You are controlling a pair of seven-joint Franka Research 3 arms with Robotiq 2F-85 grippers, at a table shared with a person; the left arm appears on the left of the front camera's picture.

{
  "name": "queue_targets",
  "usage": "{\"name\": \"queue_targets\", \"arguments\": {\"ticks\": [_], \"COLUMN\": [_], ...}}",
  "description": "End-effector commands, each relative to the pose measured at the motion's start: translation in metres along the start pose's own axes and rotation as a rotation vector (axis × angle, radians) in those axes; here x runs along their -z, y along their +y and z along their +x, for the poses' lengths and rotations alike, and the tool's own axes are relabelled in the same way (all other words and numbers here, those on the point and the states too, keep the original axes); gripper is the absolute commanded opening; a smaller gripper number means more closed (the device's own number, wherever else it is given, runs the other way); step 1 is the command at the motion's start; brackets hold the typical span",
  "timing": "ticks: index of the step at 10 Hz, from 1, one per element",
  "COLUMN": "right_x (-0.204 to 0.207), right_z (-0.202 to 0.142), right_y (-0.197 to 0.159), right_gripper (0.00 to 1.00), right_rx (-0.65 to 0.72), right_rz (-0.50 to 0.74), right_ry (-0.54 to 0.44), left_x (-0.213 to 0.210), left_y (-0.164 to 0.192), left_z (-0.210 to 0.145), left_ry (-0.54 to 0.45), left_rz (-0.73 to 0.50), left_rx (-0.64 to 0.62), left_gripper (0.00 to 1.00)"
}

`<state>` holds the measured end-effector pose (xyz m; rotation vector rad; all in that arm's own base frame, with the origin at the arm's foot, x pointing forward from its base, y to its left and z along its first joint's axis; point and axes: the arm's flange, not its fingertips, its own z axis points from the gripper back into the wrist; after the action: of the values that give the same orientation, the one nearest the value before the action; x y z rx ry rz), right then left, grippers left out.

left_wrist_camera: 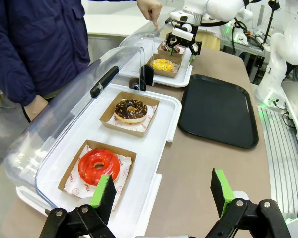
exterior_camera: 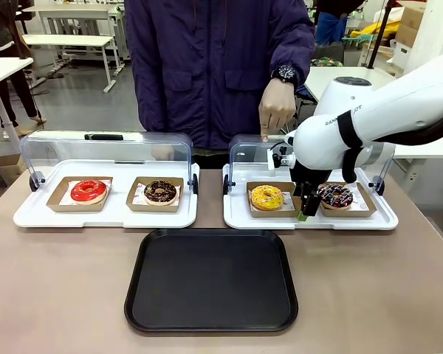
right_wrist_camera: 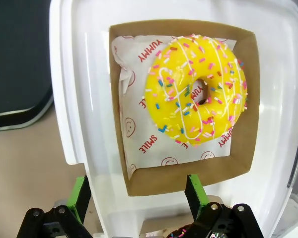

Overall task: Move the third donut from the left to the tray.
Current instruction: Pick up the Paper togo box containing the Donut indicated by the person and place it on the Handle tray.

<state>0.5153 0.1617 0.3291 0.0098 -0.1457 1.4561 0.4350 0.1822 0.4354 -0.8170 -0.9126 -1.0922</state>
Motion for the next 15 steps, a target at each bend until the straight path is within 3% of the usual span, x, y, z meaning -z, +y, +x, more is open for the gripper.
{"name": "queue_targets", "arguments": {"ticks": [1,10,11,12,13,14,15], "right_x": [0.004,0.023,0.023,0.024,0.025,0.026,0.027], "right_z": [0.003,0.002,0.004,0.004,0.005,0.005,0.005], "right_y": [-0.013,-0.027,-0.026,-0.026,-0.023,-0.021,-0.020], "right_gripper": [1.00,1.00,0.41,0.41,0.00,0.39,0.00], "right_rx": [0.004,-0.024,-0.032,-0.041,-0.047,-0.051,-0.054], "right_rz": [-0.025,-0.027,-0.019,-0.013,-0.011,-0.011,-0.011], "right_ry": [0.015,0.007,0.008,0.012,0.014,0.016,0.021], "left_x": [0.000,0.000,0.000,0.000,0.000,0.000,0.000], "left_y": [-0.001,-0.001,-0.001,-0.001,-0.001,-0.001,-0.001], "left_z": [0.002,0.002,0.002,0.002,0.002,0.002,0.002], "left_ry": [-0.002,-0.002,-0.002,-0.002,-0.002,-0.002,-0.002], "left_rz": [0.000,0.000,0.000,0.000,0.000,0.000,0.000], "left_rx": [0.008,0.008,0.008,0.008,0.008,0.008,0.008], "left_gripper": [1.00,1.00,1.00,1.00,1.00,1.00,1.00]}}
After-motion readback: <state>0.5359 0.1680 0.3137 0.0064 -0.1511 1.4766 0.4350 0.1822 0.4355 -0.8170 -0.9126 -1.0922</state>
